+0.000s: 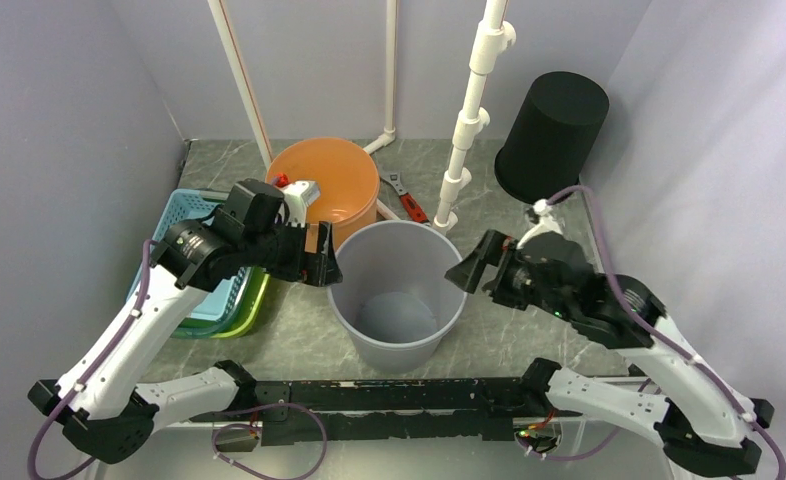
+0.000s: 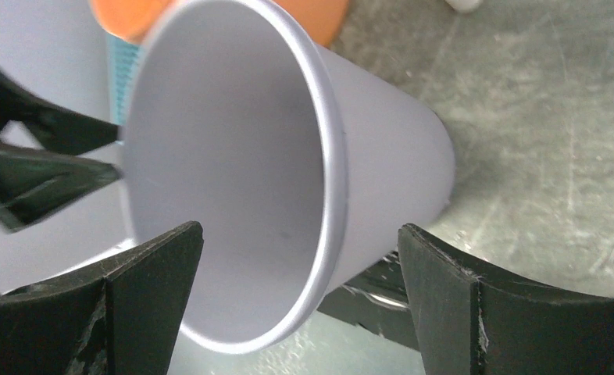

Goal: Turn the large container upside down

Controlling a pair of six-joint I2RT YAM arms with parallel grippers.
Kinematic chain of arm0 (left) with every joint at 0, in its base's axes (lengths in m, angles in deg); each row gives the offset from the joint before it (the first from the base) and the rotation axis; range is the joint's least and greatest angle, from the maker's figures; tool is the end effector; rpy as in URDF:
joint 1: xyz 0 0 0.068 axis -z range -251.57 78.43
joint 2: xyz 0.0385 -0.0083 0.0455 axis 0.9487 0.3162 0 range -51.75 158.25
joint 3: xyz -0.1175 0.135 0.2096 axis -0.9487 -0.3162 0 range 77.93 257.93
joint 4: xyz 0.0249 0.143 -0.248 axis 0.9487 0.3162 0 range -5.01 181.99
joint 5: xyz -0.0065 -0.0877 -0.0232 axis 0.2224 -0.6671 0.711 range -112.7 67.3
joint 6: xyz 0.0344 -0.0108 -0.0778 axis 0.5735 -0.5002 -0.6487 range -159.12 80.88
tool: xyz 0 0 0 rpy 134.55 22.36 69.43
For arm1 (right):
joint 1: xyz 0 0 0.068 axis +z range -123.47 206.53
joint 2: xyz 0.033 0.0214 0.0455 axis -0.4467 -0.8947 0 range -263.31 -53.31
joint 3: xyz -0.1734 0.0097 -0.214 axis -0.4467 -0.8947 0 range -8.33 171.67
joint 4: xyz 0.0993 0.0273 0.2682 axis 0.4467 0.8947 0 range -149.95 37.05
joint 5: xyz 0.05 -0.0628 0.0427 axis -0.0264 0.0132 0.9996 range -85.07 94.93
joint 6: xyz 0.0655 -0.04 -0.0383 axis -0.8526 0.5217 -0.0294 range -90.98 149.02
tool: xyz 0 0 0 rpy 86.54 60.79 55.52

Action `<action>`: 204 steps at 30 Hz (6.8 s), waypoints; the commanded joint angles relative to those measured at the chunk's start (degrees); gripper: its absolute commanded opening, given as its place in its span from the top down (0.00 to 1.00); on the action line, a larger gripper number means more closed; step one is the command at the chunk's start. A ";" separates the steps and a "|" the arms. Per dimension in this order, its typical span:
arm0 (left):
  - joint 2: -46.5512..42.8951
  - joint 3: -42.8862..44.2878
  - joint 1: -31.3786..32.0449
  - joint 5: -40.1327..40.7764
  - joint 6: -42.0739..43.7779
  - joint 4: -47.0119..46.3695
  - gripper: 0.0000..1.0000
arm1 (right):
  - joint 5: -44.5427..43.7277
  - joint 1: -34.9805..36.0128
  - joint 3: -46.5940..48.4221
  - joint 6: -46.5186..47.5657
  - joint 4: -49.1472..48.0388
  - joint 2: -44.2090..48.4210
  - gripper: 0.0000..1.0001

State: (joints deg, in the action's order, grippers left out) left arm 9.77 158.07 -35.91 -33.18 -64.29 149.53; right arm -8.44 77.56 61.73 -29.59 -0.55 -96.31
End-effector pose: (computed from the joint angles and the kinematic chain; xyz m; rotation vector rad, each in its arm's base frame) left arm 0.1831 -0.1481 0.3855 0.3177 2.4567 -0.7034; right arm 0.1172 0.1171 0.3939 0.2928 2.2292 0.8581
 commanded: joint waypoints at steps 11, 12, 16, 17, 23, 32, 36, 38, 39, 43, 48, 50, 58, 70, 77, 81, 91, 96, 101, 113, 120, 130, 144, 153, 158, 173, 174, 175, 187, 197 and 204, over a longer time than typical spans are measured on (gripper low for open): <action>0.22 -0.89 0.02 -6.51 -4.22 2.12 0.14 | 7.45 -0.05 -9.82 -1.24 -10.27 5.49 0.30; 0.10 -1.07 0.02 -6.89 -4.39 1.75 0.15 | 7.28 -0.06 -9.23 -1.31 -9.20 5.09 0.32; -0.44 -2.36 0.02 -7.66 -5.15 0.21 0.18 | 7.21 -0.10 -7.42 -1.12 -5.17 3.29 0.37; -0.51 -2.76 0.02 -8.06 -5.37 -0.19 0.19 | 7.21 -0.07 -7.52 -1.23 -5.14 3.14 0.38; 0.02 -3.90 0.02 -9.44 -6.03 -0.88 0.37 | 7.32 -0.05 -10.03 -2.67 -8.95 3.24 0.51; 1.89 -3.80 0.02 -9.80 -5.04 -1.55 0.55 | 5.55 -0.05 -9.52 -3.01 -9.27 4.24 0.63; 1.45 -5.37 0.02 -9.99 -6.01 -3.36 0.60 | 4.81 -0.05 -11.07 -4.32 -10.80 5.71 0.69; 1.24 -5.82 0.02 -10.31 -6.40 -4.06 0.63 | 3.80 -0.05 -12.46 -5.92 -11.56 6.26 0.70; 1.16 -5.89 0.02 -10.29 -6.61 -4.16 0.64 | 3.45 -0.05 -13.14 -6.79 -12.08 6.54 0.71; 1.03 -5.94 0.02 -10.55 -6.23 -4.53 0.68 | 3.32 -0.07 -14.28 -7.97 -13.85 7.11 0.67; 1.21 -6.04 0.02 -11.10 -5.61 -4.44 0.72 | 2.13 -0.05 -15.43 -9.33 -15.01 8.67 0.73; 0.88 -6.29 -0.02 -10.93 -6.25 -5.03 0.72 | 3.33 -0.05 -16.87 -10.06 -16.54 9.71 0.75; 0.35 -6.43 -0.02 -9.18 -6.92 -6.22 0.73 | 7.60 -0.06 -16.98 -7.98 -17.22 9.39 0.74; -1.07 -8.43 0.02 -9.70 -7.27 -6.82 0.72 | 14.38 -0.05 -15.84 -4.50 -19.93 4.28 0.79; -1.79 -8.21 0.01 -8.59 -7.32 -6.45 0.71 | 18.36 -0.05 -13.11 -0.98 -17.41 1.68 0.60; -1.90 -7.83 0.02 -8.46 -7.32 -6.25 0.71 | 18.80 -0.05 -12.30 -0.40 -16.36 0.84 0.68; -2.64 -8.26 0.02 -8.27 -7.71 -6.87 0.71 | 21.85 -0.05 -13.25 -1.43 -23.56 4.51 0.79; -2.26 -8.50 -0.03 -9.15 -7.70 -7.76 0.69 | 21.09 -0.07 -12.78 -3.12 -23.66 5.70 0.96; -1.89 -8.07 0.02 -9.93 -7.67 -9.13 0.60 | 14.13 -0.05 -8.74 -2.86 -15.08 4.29 1.00; -2.20 -3.20 0.02 -8.93 -6.40 -7.19 0.18 | 5.53 -0.05 -0.89 -0.01 -5.45 -0.54 1.00; -3.02 2.34 0.01 -0.62 -4.84 -2.82 0.06 | 1.37 -0.05 6.50 3.00 1.18 -2.28 1.00; -5.97 -0.71 0.02 7.74 -7.95 -1.75 0.06 | -5.87 -0.05 14.99 4.96 9.68 -2.08 1.00; -5.63 -1.95 0.00 7.10 -7.87 -1.83 0.06 | -19.05 -0.06 30.00 8.76 25.32 -14.28 1.00; -5.70 -2.09 0.02 8.07 -7.71 -1.45 0.06 | -20.80 -0.05 32.32 13.38 26.47 -21.51 1.00; -6.08 -1.98 0.02 9.15 -7.83 -1.47 0.06 | -19.68 0.03 31.89 14.45 26.43 -24.43 1.00; -7.07 -2.78 0.02 12.24 -12.48 -3.45 0.06 | -20.77 6.19 27.77 9.46 25.29 -29.19 1.00; -7.05 -2.90 0.02 11.90 -12.68 -3.57 0.06 | -20.47 6.53 27.17 9.23 25.17 -29.69 1.00; -7.08 -2.96 0.02 11.62 -12.85 -3.74 0.06 | -20.25 7.00 26.54 8.74 25.16 -30.32 1.00; -6.27 -4.03 0.02 11.01 -13.46 -4.84 0.06 | -24.86 14.62 22.29 -1.79 26.49 -38.43 1.00; -5.25 -3.45 0.02 13.05 -13.84 -4.14 0.08 | -25.94 18.06 19.67 -5.39 26.56 -42.21 1.00; -9.26 -3.71 0.02 24.73 -19.21 -0.97 0.06 | -29.86 22.66 21.05 -11.00 26.56 -44.67 1.00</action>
State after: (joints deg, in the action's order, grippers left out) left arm 3.45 154.03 -36.06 -16.55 -79.50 146.84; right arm -39.35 97.91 82.93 -34.79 25.35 -138.01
